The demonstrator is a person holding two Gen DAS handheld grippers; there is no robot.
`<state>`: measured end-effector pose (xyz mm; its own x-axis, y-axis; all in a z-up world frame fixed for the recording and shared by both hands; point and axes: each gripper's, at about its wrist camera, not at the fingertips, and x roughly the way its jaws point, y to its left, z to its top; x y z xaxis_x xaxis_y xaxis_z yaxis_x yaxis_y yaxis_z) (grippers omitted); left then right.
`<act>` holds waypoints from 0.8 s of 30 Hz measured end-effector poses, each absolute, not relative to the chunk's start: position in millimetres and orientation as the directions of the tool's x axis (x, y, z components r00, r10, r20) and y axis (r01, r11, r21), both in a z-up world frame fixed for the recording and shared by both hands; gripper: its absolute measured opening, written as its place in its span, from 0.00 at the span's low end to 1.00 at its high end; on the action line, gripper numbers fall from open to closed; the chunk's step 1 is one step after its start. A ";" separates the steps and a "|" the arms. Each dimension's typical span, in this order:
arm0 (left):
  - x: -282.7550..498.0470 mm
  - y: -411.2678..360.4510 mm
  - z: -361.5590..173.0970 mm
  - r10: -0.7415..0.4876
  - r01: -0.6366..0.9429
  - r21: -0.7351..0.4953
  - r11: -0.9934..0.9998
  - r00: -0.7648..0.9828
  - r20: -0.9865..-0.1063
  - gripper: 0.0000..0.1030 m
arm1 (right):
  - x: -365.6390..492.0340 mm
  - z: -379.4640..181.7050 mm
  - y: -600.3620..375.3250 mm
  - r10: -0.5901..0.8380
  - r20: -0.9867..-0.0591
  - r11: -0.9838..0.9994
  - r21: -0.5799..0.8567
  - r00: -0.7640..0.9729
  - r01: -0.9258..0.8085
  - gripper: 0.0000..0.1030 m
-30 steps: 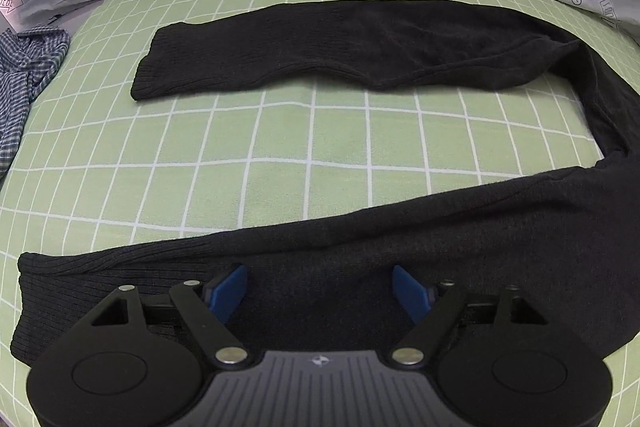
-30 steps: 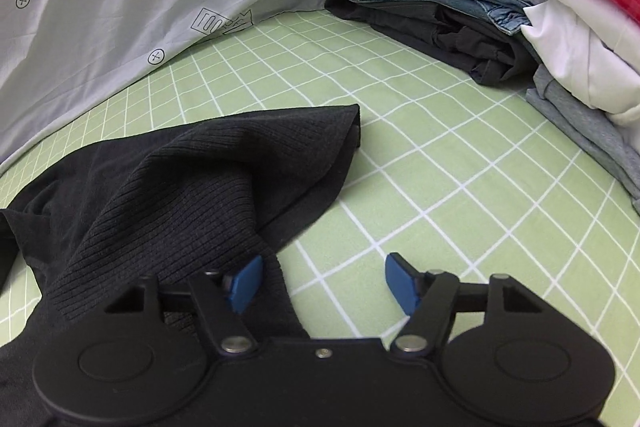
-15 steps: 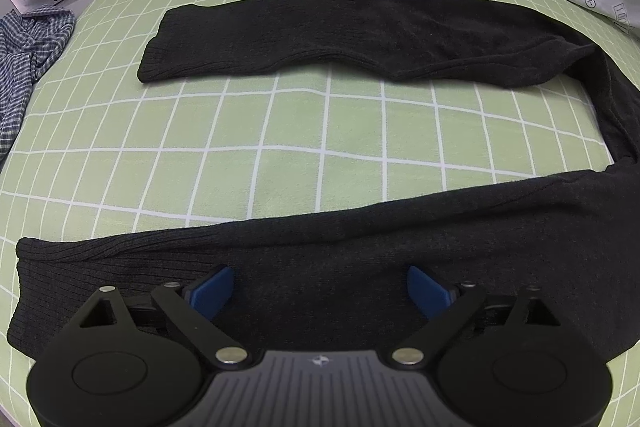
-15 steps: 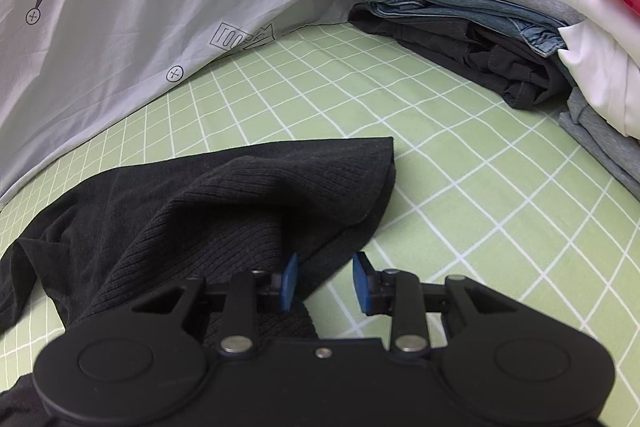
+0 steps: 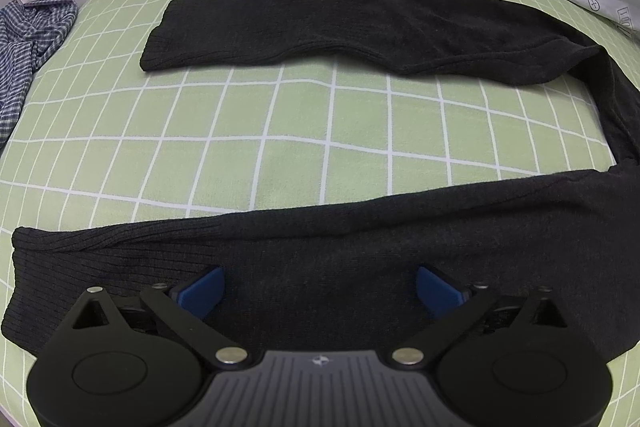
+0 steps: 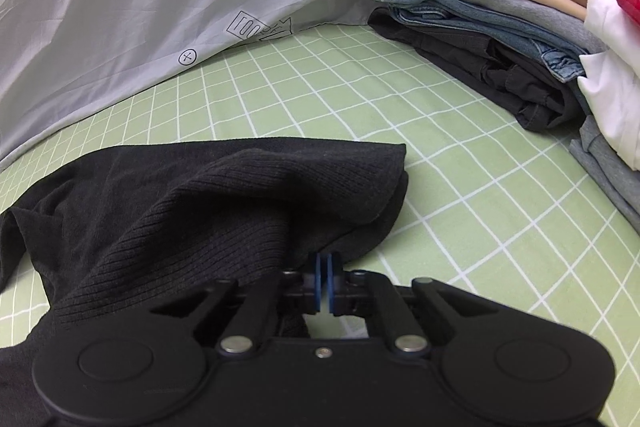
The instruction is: Fold clothes
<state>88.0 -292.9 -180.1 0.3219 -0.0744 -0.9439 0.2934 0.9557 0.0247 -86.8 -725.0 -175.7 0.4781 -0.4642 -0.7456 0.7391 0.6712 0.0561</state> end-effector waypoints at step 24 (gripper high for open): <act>84.6 -292.7 -180.0 -0.071 0.285 0.027 0.958 0.329 -0.942 1.00 | -174.0 -173.2 -711.3 -0.530 -0.766 0.428 0.129 0.364 0.895 0.60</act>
<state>84.6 -292.7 -180.0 0.3285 -0.0711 -0.9418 0.2849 0.9582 0.0271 -174.0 -711.3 -173.2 0.3637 -0.5298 -0.7662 0.8947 0.4276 0.1290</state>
